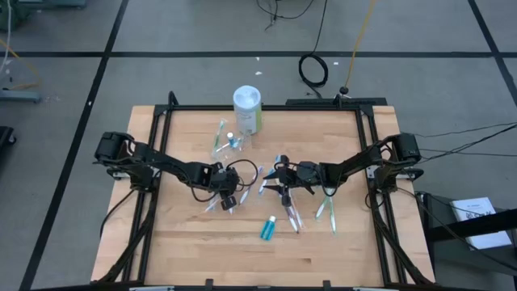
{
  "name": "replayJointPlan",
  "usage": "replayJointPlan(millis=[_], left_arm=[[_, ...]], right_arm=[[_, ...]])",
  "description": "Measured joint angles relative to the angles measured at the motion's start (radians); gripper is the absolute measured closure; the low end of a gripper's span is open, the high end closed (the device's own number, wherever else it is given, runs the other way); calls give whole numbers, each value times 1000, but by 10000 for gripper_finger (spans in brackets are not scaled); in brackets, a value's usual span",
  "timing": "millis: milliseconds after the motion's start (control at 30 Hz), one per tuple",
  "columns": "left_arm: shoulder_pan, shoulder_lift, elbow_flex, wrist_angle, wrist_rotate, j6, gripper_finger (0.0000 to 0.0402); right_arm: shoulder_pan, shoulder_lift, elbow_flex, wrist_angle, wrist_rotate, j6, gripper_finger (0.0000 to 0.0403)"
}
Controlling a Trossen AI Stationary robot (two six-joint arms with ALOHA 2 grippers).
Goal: Pick & Place toothbrushing station
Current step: Put the orange toothbrush into the transparent organizer
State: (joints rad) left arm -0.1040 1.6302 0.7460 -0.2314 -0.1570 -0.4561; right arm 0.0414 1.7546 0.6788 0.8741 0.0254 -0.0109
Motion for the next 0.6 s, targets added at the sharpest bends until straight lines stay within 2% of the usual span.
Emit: replayJointPlan(millis=[600], left_arm=[[0, -8, 43, -21, 53, 28, 310]], right_arm=[[0, 0, 0, -3, 0, 0, 273]])
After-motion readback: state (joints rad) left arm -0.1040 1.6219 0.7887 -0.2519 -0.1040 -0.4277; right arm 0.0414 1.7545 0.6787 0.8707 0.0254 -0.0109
